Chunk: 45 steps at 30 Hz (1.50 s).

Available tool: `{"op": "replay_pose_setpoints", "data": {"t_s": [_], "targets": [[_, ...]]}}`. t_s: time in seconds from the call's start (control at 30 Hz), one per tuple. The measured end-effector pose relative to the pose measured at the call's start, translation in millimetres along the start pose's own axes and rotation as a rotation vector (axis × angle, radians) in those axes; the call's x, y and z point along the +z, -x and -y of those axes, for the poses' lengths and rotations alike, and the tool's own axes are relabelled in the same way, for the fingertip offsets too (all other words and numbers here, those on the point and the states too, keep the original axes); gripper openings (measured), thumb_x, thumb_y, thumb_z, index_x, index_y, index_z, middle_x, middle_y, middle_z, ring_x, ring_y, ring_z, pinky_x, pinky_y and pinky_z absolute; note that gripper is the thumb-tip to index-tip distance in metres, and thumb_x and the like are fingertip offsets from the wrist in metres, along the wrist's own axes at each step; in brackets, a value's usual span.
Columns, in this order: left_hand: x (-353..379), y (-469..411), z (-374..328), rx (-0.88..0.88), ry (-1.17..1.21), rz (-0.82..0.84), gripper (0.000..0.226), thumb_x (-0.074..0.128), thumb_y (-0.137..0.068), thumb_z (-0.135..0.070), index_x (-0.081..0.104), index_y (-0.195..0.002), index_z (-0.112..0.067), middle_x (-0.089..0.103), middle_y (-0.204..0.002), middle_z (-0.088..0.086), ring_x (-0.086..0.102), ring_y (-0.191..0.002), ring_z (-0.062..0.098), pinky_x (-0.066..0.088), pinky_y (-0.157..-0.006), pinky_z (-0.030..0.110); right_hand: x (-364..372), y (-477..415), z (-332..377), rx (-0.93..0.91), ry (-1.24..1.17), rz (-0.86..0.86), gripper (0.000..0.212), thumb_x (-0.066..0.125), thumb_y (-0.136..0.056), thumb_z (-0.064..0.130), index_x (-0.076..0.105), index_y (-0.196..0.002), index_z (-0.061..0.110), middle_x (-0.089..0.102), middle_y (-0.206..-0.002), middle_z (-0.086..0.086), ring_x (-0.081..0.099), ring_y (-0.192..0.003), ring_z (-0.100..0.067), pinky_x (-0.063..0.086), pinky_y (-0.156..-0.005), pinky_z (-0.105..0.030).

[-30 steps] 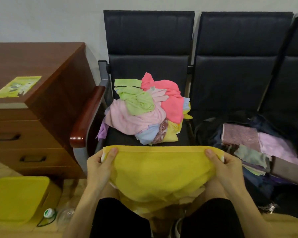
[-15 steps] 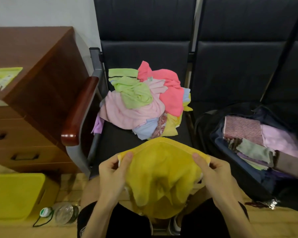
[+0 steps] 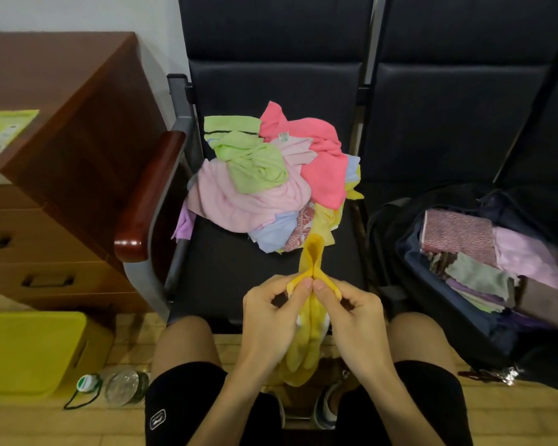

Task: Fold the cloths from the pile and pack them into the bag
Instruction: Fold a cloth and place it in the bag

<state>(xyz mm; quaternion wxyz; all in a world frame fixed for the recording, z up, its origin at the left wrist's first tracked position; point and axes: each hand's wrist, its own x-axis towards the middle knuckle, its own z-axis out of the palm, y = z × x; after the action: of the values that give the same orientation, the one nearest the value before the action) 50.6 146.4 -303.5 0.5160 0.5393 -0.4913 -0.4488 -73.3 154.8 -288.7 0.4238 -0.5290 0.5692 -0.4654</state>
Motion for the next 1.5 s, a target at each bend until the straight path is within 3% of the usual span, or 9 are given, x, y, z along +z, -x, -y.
{"op": "replay_pose_setpoints", "data": {"t_s": [0.27, 0.4, 0.63, 0.9, 1.0, 1.1, 1.23, 1.4, 1.5], "targets": [[5, 6, -7, 0.052, 0.054, -0.065, 0.020, 0.065, -0.093, -0.013, 0.079, -0.090, -0.025, 0.076, -0.089, -0.007, 0.071, -0.089, 0.013, 0.053, -0.075, 0.019, 2, 2, 1, -0.029, 0.006, 0.066, 0.024, 0.053, -0.098, 0.033, 0.077, -0.098, 0.031, 0.074, -0.088, 0.004, 0.069, -0.089, -0.013, 0.056, -0.083, -0.037], [5, 9, -6, 0.072, 0.037, 0.036, 0.013, 0.071, -0.090, -0.025, 0.079, -0.100, -0.027, 0.073, -0.098, -0.006, 0.069, -0.098, 0.014, 0.054, -0.079, 0.022, 2, 2, 1, 0.027, -0.035, 0.134, 0.049, 0.040, -0.092, 0.068, 0.072, -0.091, 0.030, 0.067, -0.086, -0.005, 0.067, -0.086, -0.019, 0.054, -0.084, -0.048], [-2, -1, 1, 0.141, -0.168, 0.007, 0.033, 0.079, -0.083, -0.025, 0.072, -0.111, -0.041, 0.069, -0.108, -0.017, 0.060, -0.111, 0.011, 0.053, -0.086, 0.026, -9, -2, 7, 0.186, -0.327, 0.418, 0.090, 0.033, -0.066, 0.096, 0.059, -0.127, 0.035, 0.070, -0.123, 0.008, 0.061, -0.120, -0.006, 0.053, -0.097, -0.029], [-18, -17, -15, 0.066, 0.045, 0.161, 0.016, 0.058, -0.096, -0.013, 0.074, -0.097, -0.017, 0.076, -0.090, -0.001, 0.072, -0.089, 0.012, 0.054, -0.076, 0.021, -25, -8, -4, 0.116, -0.281, -0.086, 0.015, 0.065, -0.089, 0.016, 0.068, -0.099, 0.005, 0.067, -0.075, -0.008, 0.064, -0.071, -0.016, 0.052, -0.062, -0.030], [-27, -26, -22, 0.100, 0.054, 0.251, 0.017, 0.059, -0.092, -0.021, 0.073, -0.097, -0.014, 0.076, -0.089, 0.001, 0.071, -0.087, 0.012, 0.053, -0.076, 0.020, -37, -15, -25, 0.153, -0.171, -0.217, 0.049, 0.082, -0.075, 0.015, 0.057, -0.118, 0.016, 0.060, -0.089, -0.005, 0.059, -0.080, -0.013, 0.048, -0.071, -0.024], [-36, -32, -31, 0.152, 0.061, 0.365, 0.016, 0.060, -0.091, -0.017, 0.076, -0.093, -0.018, 0.076, -0.086, -0.004, 0.070, -0.085, 0.006, 0.052, -0.076, 0.017, -50, -28, -33, 0.232, -0.187, 0.017, 0.095, 0.086, -0.064, 0.024, 0.036, -0.145, 0.027, 0.061, -0.122, 0.008, 0.058, -0.110, -0.002, 0.044, -0.087, -0.020], [-47, -32, -41, 0.141, 0.057, 0.584, 0.011, 0.071, -0.089, -0.028, 0.079, -0.094, -0.032, 0.076, -0.088, -0.006, 0.069, -0.086, 0.005, 0.051, -0.077, 0.017, -71, -49, -37, 0.288, -0.225, 0.422, 0.103, 0.094, -0.057, 0.029, 0.040, -0.146, 0.025, 0.068, -0.127, 0.005, 0.060, -0.120, -0.005, 0.051, -0.093, -0.025], [-66, -37, -49, 0.121, 0.013, 0.607, 0.019, 0.069, -0.085, -0.009, 0.080, -0.098, -0.018, 0.077, -0.091, 0.001, 0.071, -0.088, 0.011, 0.053, -0.079, 0.020, -71, -52, -4, 0.131, -0.059, 0.499, 0.013, 0.072, -0.088, 0.010, 0.074, -0.101, 0.007, 0.077, -0.096, -0.003, 0.071, -0.092, -0.012, 0.053, -0.080, -0.021], [-74, -40, -45, 0.175, 0.044, 0.297, 0.022, 0.064, -0.083, -0.010, 0.077, -0.100, -0.011, 0.078, -0.089, 0.002, 0.072, -0.086, 0.013, 0.057, -0.078, 0.023, -71, -50, 32, -0.012, -0.143, 0.331, 0.024, 0.061, -0.089, 0.024, 0.075, -0.088, 0.005, 0.077, -0.086, -0.006, 0.073, -0.081, -0.015, 0.055, -0.072, -0.023]]}}
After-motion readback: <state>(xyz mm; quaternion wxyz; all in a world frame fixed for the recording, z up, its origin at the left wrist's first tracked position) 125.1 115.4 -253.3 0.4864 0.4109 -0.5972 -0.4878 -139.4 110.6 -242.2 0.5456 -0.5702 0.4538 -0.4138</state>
